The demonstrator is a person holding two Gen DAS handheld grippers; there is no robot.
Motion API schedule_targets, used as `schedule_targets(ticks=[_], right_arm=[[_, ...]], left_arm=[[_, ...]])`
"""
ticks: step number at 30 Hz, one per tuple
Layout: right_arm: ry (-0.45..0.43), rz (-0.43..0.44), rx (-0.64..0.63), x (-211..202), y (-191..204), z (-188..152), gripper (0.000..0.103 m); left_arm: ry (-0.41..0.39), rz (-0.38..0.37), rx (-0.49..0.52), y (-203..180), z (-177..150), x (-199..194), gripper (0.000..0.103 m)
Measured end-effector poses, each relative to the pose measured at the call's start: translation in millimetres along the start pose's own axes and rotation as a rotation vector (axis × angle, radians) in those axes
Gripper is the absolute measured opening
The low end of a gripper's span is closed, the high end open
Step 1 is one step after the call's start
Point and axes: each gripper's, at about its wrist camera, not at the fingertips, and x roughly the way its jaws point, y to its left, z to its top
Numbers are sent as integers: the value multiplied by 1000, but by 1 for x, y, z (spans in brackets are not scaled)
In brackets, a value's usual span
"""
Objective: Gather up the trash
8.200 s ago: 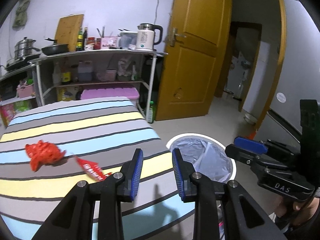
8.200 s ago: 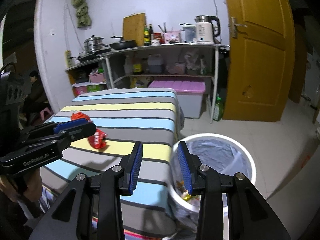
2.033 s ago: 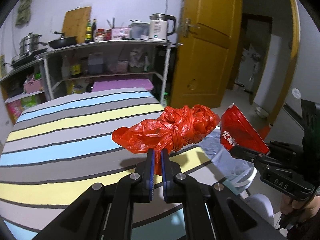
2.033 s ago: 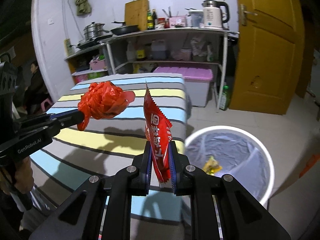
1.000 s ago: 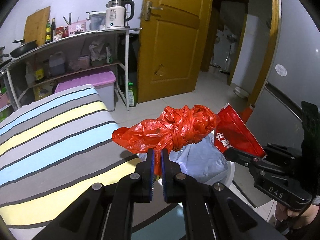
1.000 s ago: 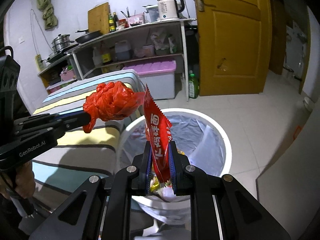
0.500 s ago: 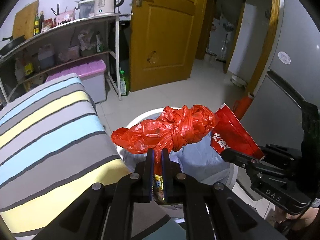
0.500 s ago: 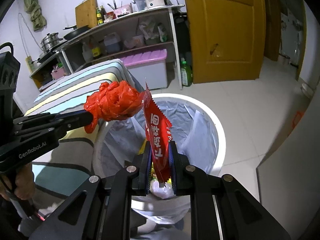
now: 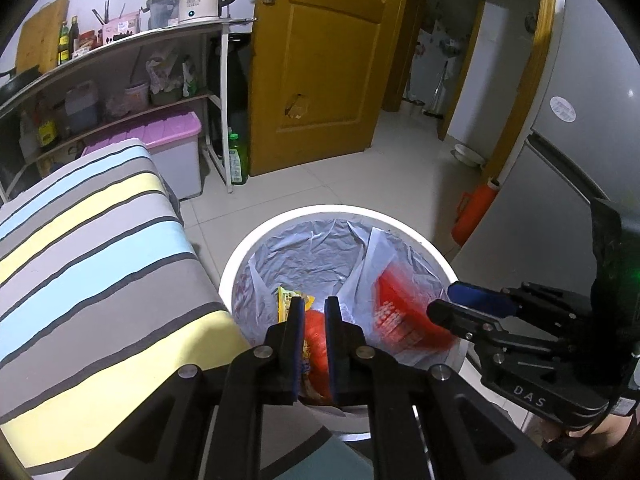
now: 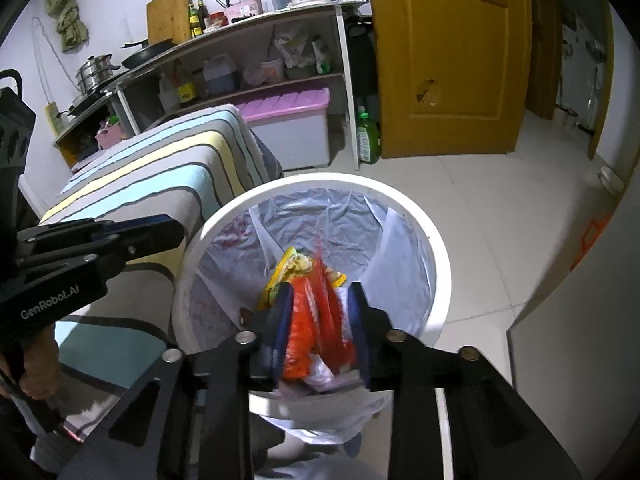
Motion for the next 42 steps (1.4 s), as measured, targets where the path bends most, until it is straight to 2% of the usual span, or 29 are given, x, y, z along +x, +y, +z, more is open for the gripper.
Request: schedule_targets(ticks=[7,18,23,34,42], right_arm=[[-41,3,-13,-16,7,3,33],[-115,26,-52,-56,42,3,33],[-151,32,-75,-76,58,0,33],[-198,37,-125,-112,89,-17,36],[-217,37,-144,-135,101,-40,37]], left_arm=[[-37,-1,-16,5,-4,-20,9],[-116,12,-34,9,-17,-70,9],[-156,22,-36,10,-27,-95,15],[-223,38,-41,7,-55,-147,23],[-253,78,-30,-2,-76,-174,24]])
